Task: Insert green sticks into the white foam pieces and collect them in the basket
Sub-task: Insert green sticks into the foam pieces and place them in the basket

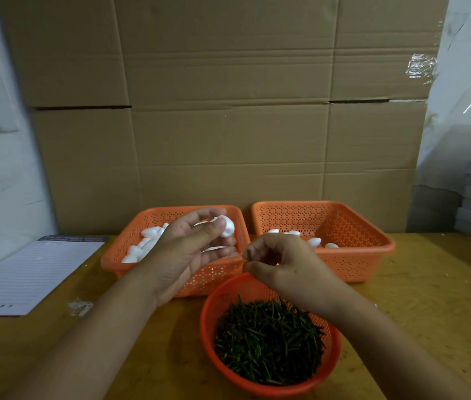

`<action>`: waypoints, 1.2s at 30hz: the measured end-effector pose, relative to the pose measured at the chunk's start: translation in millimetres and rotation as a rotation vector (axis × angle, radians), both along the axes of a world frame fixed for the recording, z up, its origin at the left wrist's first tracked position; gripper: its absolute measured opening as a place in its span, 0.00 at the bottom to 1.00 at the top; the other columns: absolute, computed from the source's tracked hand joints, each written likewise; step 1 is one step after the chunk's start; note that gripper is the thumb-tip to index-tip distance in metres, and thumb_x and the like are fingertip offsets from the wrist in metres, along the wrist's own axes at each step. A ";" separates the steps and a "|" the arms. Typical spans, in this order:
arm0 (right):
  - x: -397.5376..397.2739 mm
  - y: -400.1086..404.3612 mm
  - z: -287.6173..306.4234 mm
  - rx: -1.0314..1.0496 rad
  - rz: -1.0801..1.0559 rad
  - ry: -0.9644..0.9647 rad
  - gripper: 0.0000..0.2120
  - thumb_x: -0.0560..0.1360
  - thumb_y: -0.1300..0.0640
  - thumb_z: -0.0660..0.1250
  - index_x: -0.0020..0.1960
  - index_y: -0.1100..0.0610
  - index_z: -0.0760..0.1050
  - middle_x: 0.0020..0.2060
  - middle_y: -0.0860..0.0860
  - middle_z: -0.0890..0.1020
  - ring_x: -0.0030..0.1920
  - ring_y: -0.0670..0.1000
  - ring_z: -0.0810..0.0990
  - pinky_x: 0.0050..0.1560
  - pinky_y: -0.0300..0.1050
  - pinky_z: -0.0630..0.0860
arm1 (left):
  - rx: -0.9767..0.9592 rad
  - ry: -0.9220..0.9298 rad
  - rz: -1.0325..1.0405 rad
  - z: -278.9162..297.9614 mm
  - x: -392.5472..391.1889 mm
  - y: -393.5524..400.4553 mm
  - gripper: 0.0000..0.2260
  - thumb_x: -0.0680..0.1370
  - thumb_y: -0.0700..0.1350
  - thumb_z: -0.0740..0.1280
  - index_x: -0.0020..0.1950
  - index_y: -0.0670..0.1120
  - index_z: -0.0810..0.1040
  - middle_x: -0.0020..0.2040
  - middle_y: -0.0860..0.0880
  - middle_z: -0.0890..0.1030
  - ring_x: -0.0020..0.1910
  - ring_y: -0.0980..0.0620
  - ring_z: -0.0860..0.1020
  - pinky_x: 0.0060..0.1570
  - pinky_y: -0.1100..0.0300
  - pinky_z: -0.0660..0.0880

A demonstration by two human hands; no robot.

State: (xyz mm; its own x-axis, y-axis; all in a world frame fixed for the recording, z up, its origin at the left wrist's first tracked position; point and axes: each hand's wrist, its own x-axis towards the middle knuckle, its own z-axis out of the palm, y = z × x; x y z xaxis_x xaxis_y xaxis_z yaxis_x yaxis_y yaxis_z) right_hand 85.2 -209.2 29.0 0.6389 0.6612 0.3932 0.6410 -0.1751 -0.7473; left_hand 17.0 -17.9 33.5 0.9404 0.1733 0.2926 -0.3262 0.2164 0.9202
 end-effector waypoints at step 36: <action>0.3 -4.4 12.5 0.495 0.095 0.747 0.04 0.74 0.71 0.68 0.47 0.65 0.79 0.41 0.61 0.86 0.41 0.54 0.86 0.39 0.38 0.82 | 0.014 0.034 -0.002 -2.9 -0.2 -3.5 0.16 0.71 0.40 0.73 0.58 0.42 0.79 0.52 0.43 0.85 0.50 0.49 0.84 0.48 0.60 0.80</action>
State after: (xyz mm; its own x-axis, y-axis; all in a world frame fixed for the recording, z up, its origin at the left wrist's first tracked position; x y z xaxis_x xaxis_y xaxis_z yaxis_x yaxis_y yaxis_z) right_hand 85.5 -213.6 41.6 0.7934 0.5895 0.1513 -0.0466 0.3066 -0.9507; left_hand 16.8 -21.4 30.6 0.9501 0.1676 0.2630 -0.2944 0.2043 0.9336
